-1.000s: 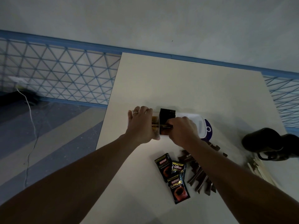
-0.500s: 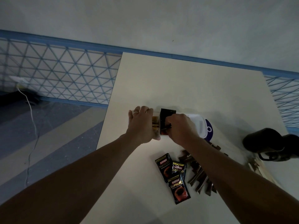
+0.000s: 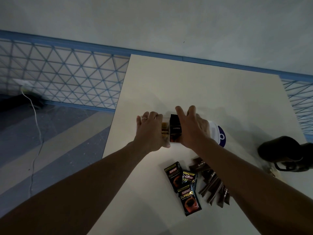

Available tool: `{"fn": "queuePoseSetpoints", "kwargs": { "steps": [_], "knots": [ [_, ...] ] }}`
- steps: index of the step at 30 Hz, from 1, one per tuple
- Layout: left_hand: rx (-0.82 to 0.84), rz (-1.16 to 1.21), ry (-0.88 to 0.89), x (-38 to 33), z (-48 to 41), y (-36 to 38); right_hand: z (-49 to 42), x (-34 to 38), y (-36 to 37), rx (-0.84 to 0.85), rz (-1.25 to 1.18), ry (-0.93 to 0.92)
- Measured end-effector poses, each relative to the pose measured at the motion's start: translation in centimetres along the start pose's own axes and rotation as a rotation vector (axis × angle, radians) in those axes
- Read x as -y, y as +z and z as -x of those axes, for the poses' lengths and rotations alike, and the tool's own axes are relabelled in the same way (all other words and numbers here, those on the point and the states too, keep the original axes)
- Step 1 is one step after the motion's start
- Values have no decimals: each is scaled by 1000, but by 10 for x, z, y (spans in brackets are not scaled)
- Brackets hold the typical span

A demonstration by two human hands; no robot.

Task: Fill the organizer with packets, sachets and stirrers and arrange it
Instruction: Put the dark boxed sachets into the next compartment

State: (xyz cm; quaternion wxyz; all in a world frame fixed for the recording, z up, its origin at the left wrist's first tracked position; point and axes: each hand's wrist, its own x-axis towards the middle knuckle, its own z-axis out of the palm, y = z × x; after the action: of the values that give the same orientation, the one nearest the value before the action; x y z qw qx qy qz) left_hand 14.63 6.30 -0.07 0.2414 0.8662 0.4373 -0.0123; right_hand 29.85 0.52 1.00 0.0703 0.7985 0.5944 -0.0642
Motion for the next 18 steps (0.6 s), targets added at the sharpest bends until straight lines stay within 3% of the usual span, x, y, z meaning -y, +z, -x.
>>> {"fn": "queuePoseSetpoints", "kwargs": {
  "steps": [18],
  "knots": [
    [6, 17, 0, 0, -1, -1, 4, -12, 10, -105, -135, 9]
  ]
}}
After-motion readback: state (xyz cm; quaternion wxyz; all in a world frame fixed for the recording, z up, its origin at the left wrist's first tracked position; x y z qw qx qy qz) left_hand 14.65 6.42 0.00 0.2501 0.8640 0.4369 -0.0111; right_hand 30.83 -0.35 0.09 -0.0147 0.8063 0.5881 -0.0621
